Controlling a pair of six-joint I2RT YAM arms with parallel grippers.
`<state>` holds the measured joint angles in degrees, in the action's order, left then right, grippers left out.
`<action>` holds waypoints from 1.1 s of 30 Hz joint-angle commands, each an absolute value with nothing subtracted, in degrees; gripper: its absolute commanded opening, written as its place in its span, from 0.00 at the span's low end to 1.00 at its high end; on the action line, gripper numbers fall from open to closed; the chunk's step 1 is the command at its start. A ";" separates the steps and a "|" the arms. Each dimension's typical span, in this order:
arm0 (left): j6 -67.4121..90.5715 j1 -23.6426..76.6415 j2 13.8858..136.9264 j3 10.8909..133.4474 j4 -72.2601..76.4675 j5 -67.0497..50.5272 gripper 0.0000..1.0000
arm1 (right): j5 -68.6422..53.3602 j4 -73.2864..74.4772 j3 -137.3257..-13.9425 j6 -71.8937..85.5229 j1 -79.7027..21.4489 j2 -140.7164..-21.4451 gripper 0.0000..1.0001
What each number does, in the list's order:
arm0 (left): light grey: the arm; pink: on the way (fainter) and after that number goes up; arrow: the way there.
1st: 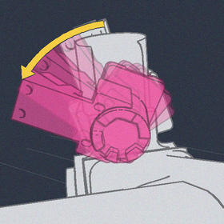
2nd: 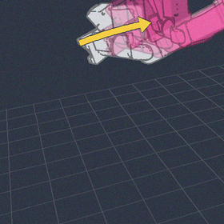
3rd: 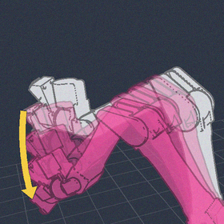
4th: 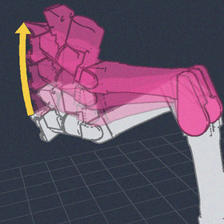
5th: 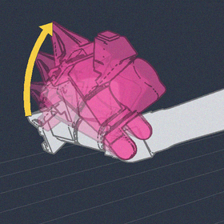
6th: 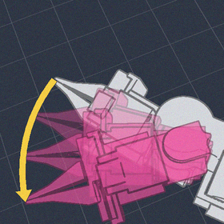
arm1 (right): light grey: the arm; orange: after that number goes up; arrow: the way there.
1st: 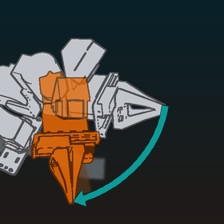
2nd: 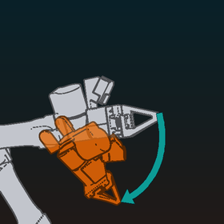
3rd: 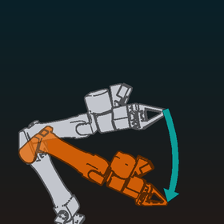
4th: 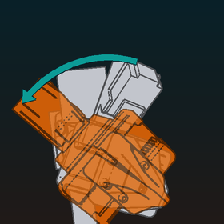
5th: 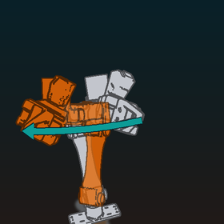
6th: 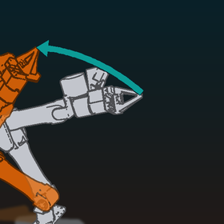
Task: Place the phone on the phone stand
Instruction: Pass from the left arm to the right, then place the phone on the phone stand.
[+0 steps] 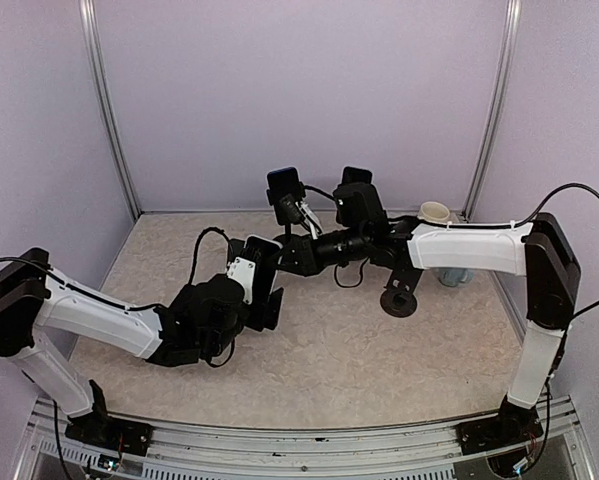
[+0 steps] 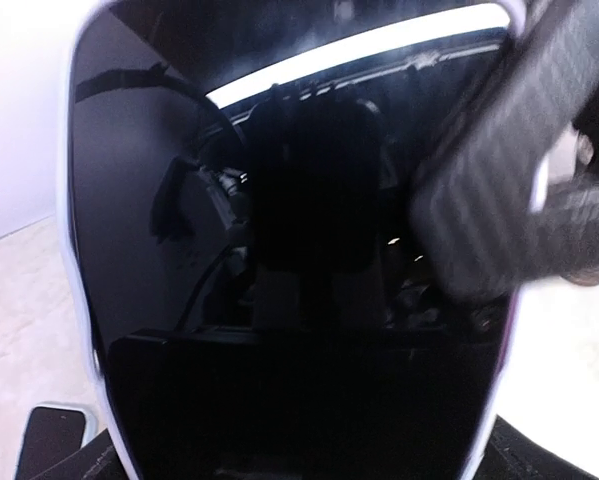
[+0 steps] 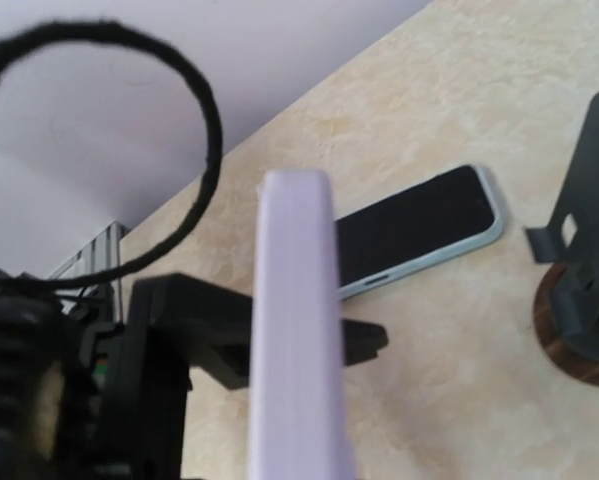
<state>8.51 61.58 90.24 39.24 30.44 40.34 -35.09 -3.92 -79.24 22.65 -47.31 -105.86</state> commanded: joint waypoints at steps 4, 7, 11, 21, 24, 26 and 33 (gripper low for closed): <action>9.15 62.23 84.80 36.89 34.89 33.39 0.99 | -39.31 -6.52 -83.51 23.30 -47.82 -106.94 0.00; 11.05 62.27 81.00 34.27 35.02 32.09 0.99 | -42.24 -4.79 -87.68 19.61 -47.82 -108.68 0.00; 14.68 62.23 74.23 31.02 32.62 32.26 0.99 | -43.04 0.98 -95.41 12.60 -47.76 -112.83 0.00; 26.56 61.99 60.56 27.39 17.10 40.93 0.99 | -41.71 10.66 -112.17 -1.42 -47.39 -123.99 0.00; 30.46 62.04 57.31 26.74 11.54 44.02 0.99 | -40.70 12.00 -115.71 -2.74 -47.21 -126.12 0.00; 32.26 62.05 55.68 26.06 9.38 45.19 0.99 | -40.52 11.34 -116.70 -2.94 -47.00 -126.99 0.00; 34.74 62.05 52.03 24.18 6.35 46.62 0.99 | -38.61 11.43 -120.69 -4.28 -46.42 -130.64 0.00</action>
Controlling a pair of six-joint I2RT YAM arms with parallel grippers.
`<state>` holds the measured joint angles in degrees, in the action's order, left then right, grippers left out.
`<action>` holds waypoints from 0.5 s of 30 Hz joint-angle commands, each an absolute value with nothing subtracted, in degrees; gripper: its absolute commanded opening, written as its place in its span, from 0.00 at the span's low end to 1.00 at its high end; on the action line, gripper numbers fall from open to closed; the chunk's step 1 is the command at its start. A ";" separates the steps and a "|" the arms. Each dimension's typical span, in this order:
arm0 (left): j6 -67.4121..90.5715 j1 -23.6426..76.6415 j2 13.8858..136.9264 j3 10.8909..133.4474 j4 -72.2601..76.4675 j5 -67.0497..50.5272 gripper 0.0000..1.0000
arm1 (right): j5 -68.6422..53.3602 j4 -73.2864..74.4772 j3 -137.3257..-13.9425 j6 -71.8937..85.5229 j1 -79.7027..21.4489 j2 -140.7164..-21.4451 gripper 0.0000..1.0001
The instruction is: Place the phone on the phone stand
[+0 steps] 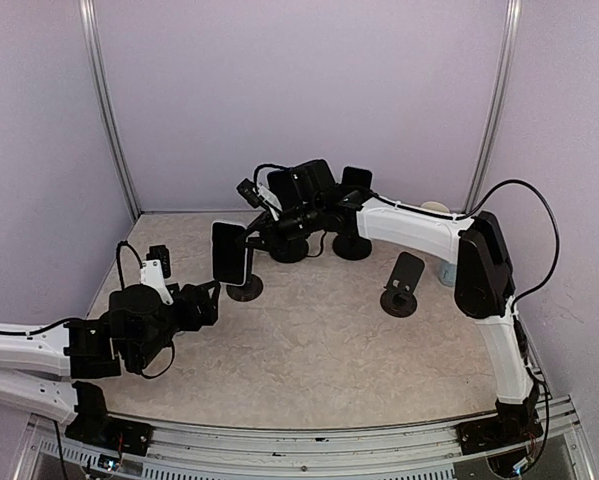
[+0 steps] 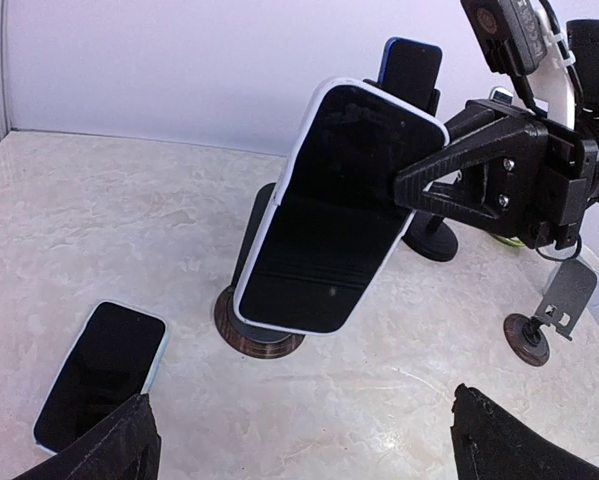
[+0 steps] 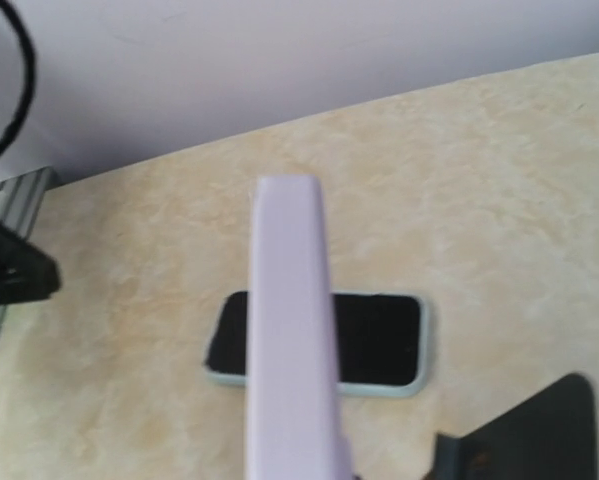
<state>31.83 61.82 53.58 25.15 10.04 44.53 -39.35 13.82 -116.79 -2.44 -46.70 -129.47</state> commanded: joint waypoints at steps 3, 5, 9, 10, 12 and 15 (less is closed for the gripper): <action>35.49 62.09 51.78 24.24 4.94 46.88 0.99 | -36.99 10.79 -121.45 -4.23 -46.08 -131.84 0.00; 35.80 62.13 51.83 24.12 4.54 46.93 0.99 | -35.44 10.75 -122.08 -4.09 -45.89 -132.50 0.00; 36.56 62.14 51.86 23.71 3.97 46.99 0.99 | -34.86 10.40 -122.90 -4.20 -45.49 -133.44 0.00; 36.80 62.14 51.86 23.59 3.96 47.03 0.99 | -34.81 10.37 -122.91 -4.34 -45.40 -133.54 0.00; 36.99 62.14 51.85 23.18 4.09 47.07 0.99 | -34.47 10.16 -122.89 -4.46 -45.17 -133.66 0.00; 37.25 62.14 52.08 22.95 4.22 47.01 0.99 | -33.50 9.98 -122.96 -4.65 -44.92 -133.90 0.00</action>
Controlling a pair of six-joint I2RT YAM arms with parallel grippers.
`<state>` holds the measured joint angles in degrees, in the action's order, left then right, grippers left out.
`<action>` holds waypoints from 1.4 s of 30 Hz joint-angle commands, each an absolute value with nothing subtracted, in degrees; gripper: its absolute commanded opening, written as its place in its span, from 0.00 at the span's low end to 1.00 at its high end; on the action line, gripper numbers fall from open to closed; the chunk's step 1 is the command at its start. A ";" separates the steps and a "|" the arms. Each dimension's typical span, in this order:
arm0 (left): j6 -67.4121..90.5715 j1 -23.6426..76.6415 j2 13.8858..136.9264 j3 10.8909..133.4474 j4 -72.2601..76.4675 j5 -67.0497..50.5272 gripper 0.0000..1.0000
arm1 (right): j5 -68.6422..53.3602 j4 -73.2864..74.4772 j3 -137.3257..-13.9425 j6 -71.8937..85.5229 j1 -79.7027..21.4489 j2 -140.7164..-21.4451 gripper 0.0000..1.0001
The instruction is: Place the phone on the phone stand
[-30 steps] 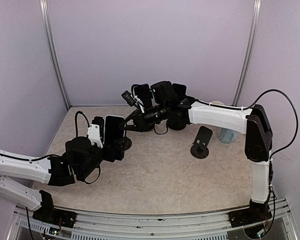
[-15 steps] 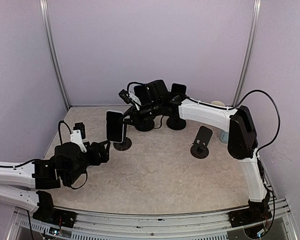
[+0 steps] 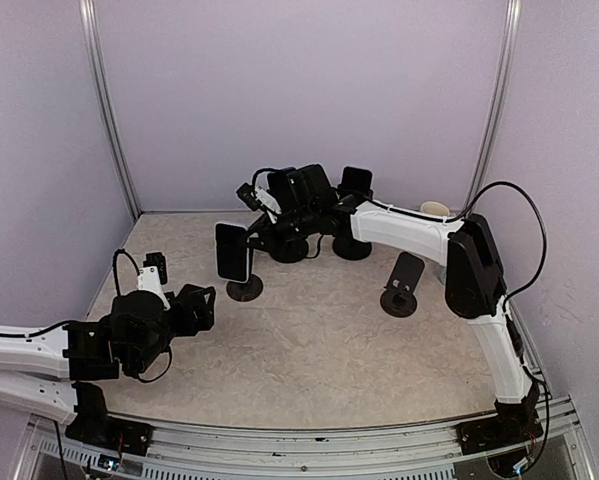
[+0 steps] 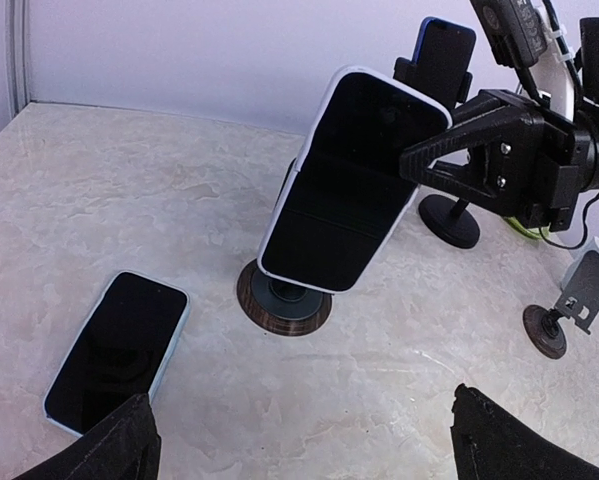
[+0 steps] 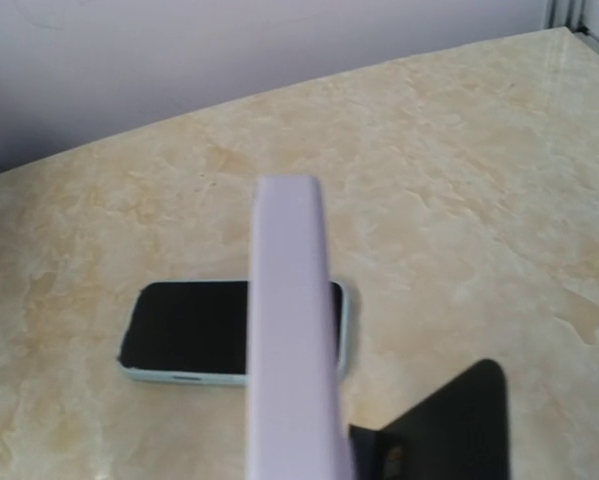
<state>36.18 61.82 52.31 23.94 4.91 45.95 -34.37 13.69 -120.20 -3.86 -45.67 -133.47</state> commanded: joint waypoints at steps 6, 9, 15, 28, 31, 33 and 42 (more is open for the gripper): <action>37.55 62.14 52.94 22.77 4.57 46.75 0.99 | -32.87 9.18 -123.01 -4.81 -44.55 -134.71 0.00; 37.83 62.14 53.25 22.59 4.65 46.69 0.99 | -32.44 9.18 -123.36 -4.79 -44.37 -135.11 0.00; 38.14 62.12 53.35 22.01 5.09 46.74 0.99 | -32.43 9.24 -124.33 -4.42 -44.14 -136.22 0.00; 38.06 62.14 53.36 21.71 5.32 47.07 0.99 | -32.78 9.81 -124.69 -3.66 -44.11 -137.55 0.00; 37.88 62.14 53.31 21.62 5.49 47.10 0.99 | -32.76 10.18 -124.45 -3.69 -44.14 -137.55 0.00; 37.85 62.14 53.41 21.62 5.61 47.08 0.99 | -32.78 10.36 -124.46 -3.77 -44.16 -137.70 0.00; 37.97 62.13 53.93 21.45 6.06 46.85 0.99 | -31.95 11.39 -125.15 -3.64 -44.14 -138.05 0.06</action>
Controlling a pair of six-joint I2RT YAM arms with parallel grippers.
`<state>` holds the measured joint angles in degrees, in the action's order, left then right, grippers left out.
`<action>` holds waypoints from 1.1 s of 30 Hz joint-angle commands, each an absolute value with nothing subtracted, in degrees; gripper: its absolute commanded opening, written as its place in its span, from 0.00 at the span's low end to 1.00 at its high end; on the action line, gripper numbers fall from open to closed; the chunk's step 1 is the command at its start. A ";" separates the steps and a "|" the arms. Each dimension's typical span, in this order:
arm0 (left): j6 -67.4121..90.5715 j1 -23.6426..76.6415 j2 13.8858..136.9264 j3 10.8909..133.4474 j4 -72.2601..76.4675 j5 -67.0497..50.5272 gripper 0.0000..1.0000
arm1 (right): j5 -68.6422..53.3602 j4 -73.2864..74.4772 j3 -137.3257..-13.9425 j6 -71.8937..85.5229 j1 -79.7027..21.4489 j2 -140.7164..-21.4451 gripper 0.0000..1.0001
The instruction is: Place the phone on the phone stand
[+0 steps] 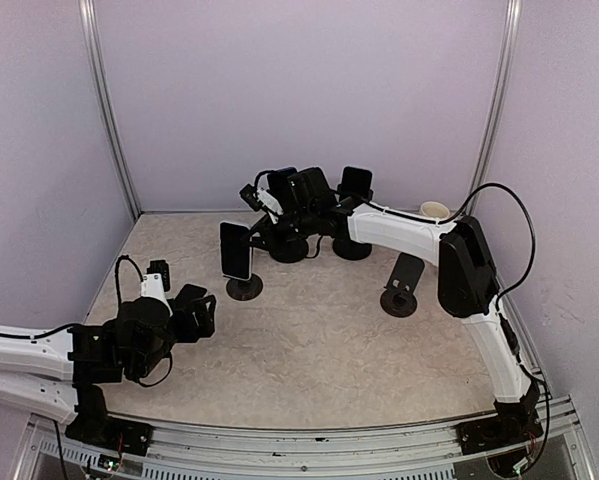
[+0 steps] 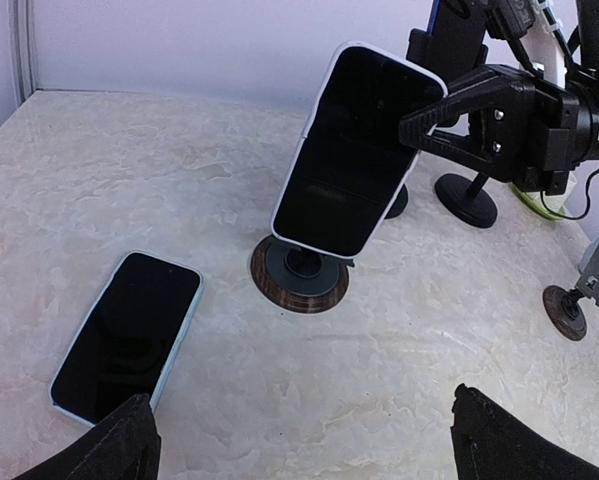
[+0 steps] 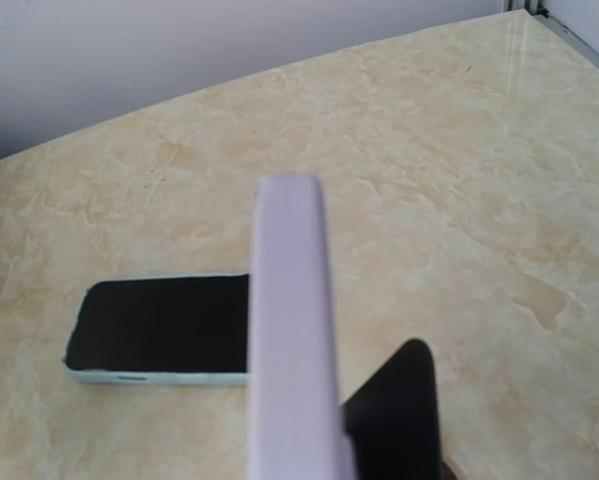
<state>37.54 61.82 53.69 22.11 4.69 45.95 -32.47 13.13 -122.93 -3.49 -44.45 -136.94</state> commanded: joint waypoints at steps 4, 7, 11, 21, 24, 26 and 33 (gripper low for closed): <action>38.01 62.14 53.88 21.44 6.11 46.77 0.99 | -31.99 11.16 -125.46 -3.24 -44.13 -138.21 0.11; 38.14 62.14 53.71 21.36 5.90 46.80 0.99 | -32.16 10.88 -125.74 -2.85 -44.11 -138.38 0.11; 38.25 62.14 53.53 21.12 5.81 46.79 0.99 | -32.17 10.82 -126.46 -2.47 -44.17 -138.67 0.15; 39.27 62.14 53.70 20.06 6.49 46.60 0.99 | -31.99 10.39 -127.03 -1.74 -44.08 -138.71 0.24; 39.46 62.14 53.62 19.95 6.42 46.50 0.99 | -31.92 10.59 -126.97 -1.91 -44.15 -138.61 0.26; 39.46 62.14 53.47 19.89 6.34 46.65 0.99 | -31.83 10.71 -126.83 -2.02 -44.06 -138.54 0.28; 39.76 62.14 53.17 19.63 6.15 46.78 0.99 | -30.08 10.56 -125.13 -2.70 -44.12 -137.28 0.44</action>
